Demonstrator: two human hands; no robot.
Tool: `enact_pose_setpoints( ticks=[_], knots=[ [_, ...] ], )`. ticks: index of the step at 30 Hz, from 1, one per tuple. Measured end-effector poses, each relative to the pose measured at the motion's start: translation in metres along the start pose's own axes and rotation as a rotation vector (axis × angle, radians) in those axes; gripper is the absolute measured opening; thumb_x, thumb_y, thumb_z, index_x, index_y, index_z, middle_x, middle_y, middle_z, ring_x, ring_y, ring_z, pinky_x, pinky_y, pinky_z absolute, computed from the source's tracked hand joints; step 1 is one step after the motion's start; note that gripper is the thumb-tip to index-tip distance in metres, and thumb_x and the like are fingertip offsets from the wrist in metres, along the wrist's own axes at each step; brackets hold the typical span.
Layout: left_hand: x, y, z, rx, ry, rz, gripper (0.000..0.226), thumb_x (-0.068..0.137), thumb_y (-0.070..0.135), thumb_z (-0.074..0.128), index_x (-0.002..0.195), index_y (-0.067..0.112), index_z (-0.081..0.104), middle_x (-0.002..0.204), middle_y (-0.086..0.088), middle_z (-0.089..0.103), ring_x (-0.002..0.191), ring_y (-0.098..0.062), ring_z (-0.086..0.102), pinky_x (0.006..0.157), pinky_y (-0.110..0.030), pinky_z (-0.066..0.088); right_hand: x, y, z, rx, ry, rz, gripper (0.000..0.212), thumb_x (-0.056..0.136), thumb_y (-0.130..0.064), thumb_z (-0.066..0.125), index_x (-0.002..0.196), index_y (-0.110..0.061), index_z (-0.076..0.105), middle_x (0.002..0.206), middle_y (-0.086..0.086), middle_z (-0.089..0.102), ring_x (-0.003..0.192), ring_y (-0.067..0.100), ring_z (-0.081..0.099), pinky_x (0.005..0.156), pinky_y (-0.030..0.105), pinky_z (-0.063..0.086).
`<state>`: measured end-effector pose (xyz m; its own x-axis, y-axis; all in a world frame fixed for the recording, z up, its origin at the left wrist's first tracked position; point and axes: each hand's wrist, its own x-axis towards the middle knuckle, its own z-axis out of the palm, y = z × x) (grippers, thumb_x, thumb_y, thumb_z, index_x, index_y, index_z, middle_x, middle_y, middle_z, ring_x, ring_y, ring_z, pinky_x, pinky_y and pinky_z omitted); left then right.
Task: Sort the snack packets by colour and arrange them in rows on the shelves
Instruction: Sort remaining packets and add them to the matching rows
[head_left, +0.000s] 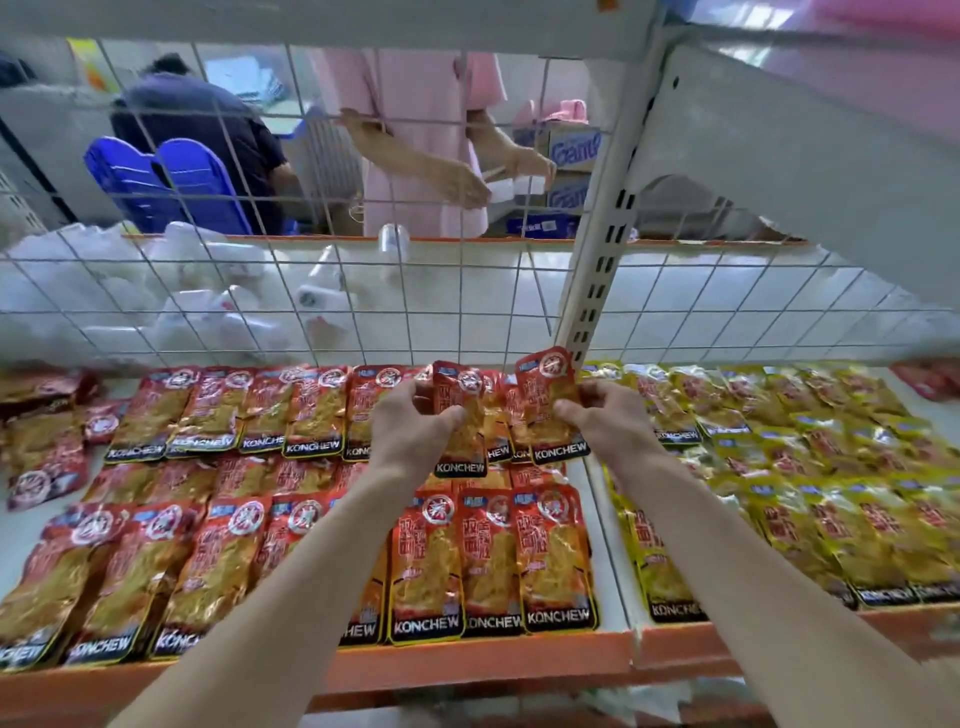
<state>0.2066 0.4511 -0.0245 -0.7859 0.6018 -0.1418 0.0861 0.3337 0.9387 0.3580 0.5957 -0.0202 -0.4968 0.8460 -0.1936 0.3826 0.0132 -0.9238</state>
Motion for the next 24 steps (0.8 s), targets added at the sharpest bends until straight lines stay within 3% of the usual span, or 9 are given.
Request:
enact_pose_setpoints(
  ticks=[4, 8, 13, 18, 20, 24],
  knots=[
    [0.009, 0.000, 0.004, 0.015, -0.013, -0.019, 0.020, 0.087, 0.014, 0.076, 0.102, 0.012, 0.062, 0.095, -0.007, 0.070, 0.084, -0.023, 0.071, 0.077, -0.037, 0.061, 0.008, 0.005, 0.006, -0.047, 0.023, -0.003, 0.012, 0.090, -0.013, 0.070, 0.101, -0.013, 0.066, 0.090, -0.004, 0.068, 0.082, 0.011, 0.063, 0.060, 0.014, 0.043],
    [0.015, -0.001, 0.008, 0.060, -0.004, -0.003, 0.020, 0.087, 0.014, 0.076, 0.101, 0.012, 0.062, 0.092, -0.005, 0.069, 0.082, -0.022, 0.071, 0.076, -0.039, 0.062, 0.011, 0.006, 0.010, -0.090, 0.025, -0.018, 0.009, 0.091, -0.013, 0.070, 0.095, -0.017, 0.063, 0.086, -0.007, 0.065, 0.078, 0.009, 0.061, 0.056, 0.009, 0.042],
    [0.018, -0.002, 0.013, 0.204, 0.008, 0.089, 0.019, 0.087, 0.017, 0.075, 0.096, 0.011, 0.059, 0.085, -0.006, 0.065, 0.078, -0.023, 0.068, 0.072, -0.038, 0.060, 0.015, 0.008, 0.016, -0.164, 0.053, -0.049, 0.012, 0.090, -0.014, 0.070, 0.093, -0.019, 0.059, 0.085, -0.006, 0.063, 0.078, 0.009, 0.060, 0.061, 0.014, 0.043],
    [0.020, -0.003, 0.016, 0.350, 0.034, 0.162, 0.023, 0.090, 0.021, 0.073, 0.099, 0.014, 0.053, 0.081, 0.003, 0.055, 0.070, -0.009, 0.056, 0.053, -0.012, 0.042, 0.017, 0.012, 0.020, -0.233, 0.103, -0.066, 0.013, 0.089, -0.017, 0.071, 0.099, -0.017, 0.063, 0.091, -0.001, 0.066, 0.084, 0.015, 0.062, 0.060, 0.011, 0.040],
    [0.020, -0.004, 0.017, 0.393, 0.047, 0.192, 0.024, 0.090, 0.023, 0.073, 0.102, 0.012, 0.055, 0.079, 0.004, 0.054, 0.071, -0.011, 0.055, 0.055, -0.012, 0.041, 0.017, 0.012, 0.022, -0.260, 0.122, -0.077, 0.017, 0.089, -0.018, 0.071, 0.104, -0.013, 0.065, 0.093, 0.001, 0.067, 0.087, 0.017, 0.062, 0.060, 0.011, 0.039],
    [0.019, -0.008, 0.022, 0.462, 0.086, 0.245, 0.024, 0.091, 0.023, 0.071, 0.104, 0.009, 0.057, 0.078, 0.004, 0.053, 0.074, -0.013, 0.055, 0.069, -0.028, 0.048, 0.015, 0.013, 0.024, -0.296, 0.148, -0.087, 0.012, 0.091, -0.018, 0.068, 0.100, -0.015, 0.062, 0.092, 0.002, 0.064, 0.087, 0.017, 0.058, 0.056, 0.006, 0.034]
  ],
)
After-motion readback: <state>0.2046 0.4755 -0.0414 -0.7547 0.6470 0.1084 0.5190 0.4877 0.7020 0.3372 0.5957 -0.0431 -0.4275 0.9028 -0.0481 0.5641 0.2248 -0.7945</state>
